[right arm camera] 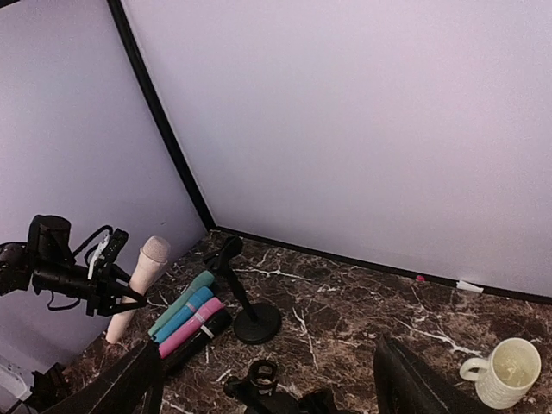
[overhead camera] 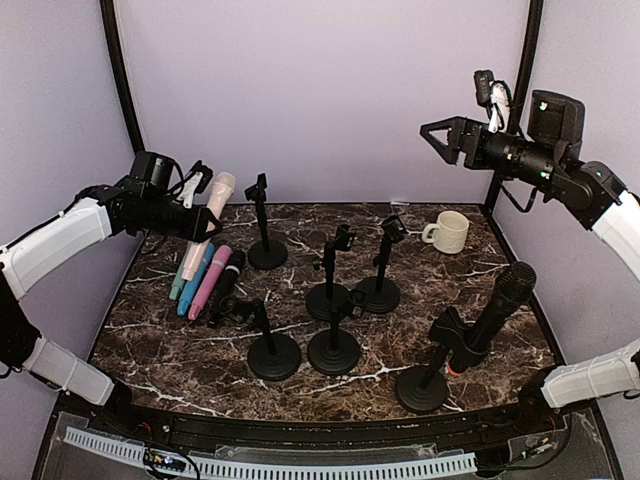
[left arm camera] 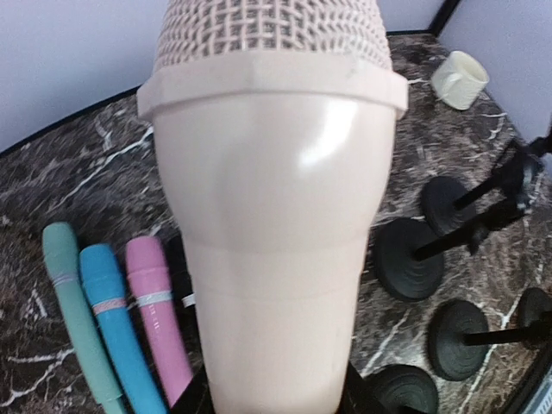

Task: Remove the microphone from the stand
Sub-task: Place the microphone at the center of the board.

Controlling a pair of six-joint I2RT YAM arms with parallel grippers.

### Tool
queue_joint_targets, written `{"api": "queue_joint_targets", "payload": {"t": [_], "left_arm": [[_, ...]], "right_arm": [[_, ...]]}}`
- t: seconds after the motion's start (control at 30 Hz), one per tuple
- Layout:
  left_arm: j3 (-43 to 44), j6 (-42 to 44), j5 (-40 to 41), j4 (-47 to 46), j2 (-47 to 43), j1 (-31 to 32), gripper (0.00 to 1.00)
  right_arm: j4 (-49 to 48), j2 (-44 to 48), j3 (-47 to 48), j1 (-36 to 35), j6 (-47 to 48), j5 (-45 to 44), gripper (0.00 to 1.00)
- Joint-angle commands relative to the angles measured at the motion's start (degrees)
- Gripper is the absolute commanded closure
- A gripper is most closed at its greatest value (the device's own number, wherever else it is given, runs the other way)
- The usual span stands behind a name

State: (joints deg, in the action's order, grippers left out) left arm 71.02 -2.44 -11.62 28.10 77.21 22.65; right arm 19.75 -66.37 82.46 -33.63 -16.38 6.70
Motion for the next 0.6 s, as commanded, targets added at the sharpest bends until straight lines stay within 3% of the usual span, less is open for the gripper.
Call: {"api": "queue_joint_targets", "payload": {"t": [0.0,0.33,0.57], "left_arm": [[-4.45,5.73,2.87,2.60,3.02,-9.40,0.90],[-2.34,10.56,7.87,-1.30,12.40,-23.72,0.89],[3.71,14.31,6.13,-0.41,23.86,-26.53,0.87]], "right_arm": [[-0.72,3.24,-2.23,4.25,-1.28,-0.91,0.15],[0.88,6.25,-6.61,9.34,-1.00,-0.22,0.14],[0.91,7.79,-8.92,11.37,-2.19,0.88,0.13]]}}
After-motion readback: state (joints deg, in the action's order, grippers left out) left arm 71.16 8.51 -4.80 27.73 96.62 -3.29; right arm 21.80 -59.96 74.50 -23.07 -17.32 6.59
